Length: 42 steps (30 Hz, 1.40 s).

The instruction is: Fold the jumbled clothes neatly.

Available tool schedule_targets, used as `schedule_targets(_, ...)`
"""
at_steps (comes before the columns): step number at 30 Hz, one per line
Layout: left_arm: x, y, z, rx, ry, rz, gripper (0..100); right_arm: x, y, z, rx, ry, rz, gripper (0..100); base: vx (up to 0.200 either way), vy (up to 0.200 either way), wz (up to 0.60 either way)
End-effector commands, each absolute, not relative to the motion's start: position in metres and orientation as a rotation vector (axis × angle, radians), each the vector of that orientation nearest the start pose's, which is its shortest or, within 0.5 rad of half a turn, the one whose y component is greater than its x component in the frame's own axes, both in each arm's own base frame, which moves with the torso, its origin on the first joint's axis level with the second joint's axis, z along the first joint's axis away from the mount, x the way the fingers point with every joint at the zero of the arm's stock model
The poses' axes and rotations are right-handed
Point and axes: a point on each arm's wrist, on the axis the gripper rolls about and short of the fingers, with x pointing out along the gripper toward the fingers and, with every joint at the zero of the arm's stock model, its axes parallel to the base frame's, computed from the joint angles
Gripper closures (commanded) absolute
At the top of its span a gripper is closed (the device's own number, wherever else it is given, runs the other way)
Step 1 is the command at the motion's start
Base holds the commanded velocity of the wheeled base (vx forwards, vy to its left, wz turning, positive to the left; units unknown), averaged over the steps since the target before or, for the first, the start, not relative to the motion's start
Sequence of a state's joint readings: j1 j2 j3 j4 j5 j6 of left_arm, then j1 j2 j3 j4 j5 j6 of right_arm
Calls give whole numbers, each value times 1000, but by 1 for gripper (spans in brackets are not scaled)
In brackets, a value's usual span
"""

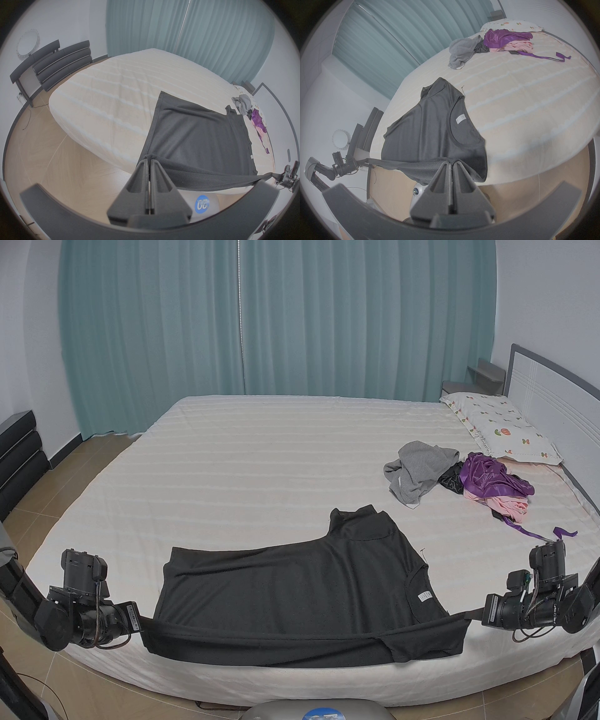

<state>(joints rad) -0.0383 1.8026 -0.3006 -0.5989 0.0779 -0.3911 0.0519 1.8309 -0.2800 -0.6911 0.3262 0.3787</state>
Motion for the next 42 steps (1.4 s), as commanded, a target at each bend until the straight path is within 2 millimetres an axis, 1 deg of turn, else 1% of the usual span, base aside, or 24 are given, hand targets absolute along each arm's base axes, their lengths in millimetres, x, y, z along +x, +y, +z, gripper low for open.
schedule_targets(1,237,-7,28,-314,921,225,100,238,20,30,469,936,186,100,0,0,0)
schedule_targets(3,245,-7,26,-316,922,225,100,248,21,24,472,949,184,100,0,0,0)
schedule_targets(7,253,-7,20,-315,931,227,100,259,21,18,473,951,181,100,0,0,0)
schedule_targets(8,258,-7,19,-317,926,226,100,264,22,16,472,950,183,100,0,0,0)
schedule_targets(11,261,-7,19,-321,921,228,100,267,22,15,471,949,185,100,0,0,0)
schedule_targets(12,266,-6,18,-329,915,235,100,274,25,12,467,951,193,100,0,0,0)
schedule_targets(21,285,-6,0,-332,946,239,100,298,29,-2,477,955,193,100,0,0,0)
schedule_targets(23,289,-7,-5,-358,950,255,100,302,34,-5,511,964,186,100,0,0,0)
schedule_targets(27,295,-7,-12,-382,957,268,100,306,37,-14,522,984,180,100,0,0,0)
schedule_targets(29,296,-8,-15,-382,965,268,100,307,38,-18,520,996,181,100,0,0,0)
schedule_targets(33,297,-8,-17,-385,967,268,100,309,39,-20,521,997,179,100,0,0,0)
schedule_targets(34,297,-8,-17,-387,965,269,100,309,39,-20,522,999,180,0,0,0,0)
schedule_targets(35,298,-8,-17,-388,964,266,0,309,39,-21,525,1000,179,0,0,0,0)
schedule_targets(39,299,-9,-15,-403,954,269,0,309,38,-18,533,992,178,0,0,0,0)
schedule_targets(42,299,-8,-13,-439,943,286,0,305,38,-6,567,972,171,0,0,0,0)
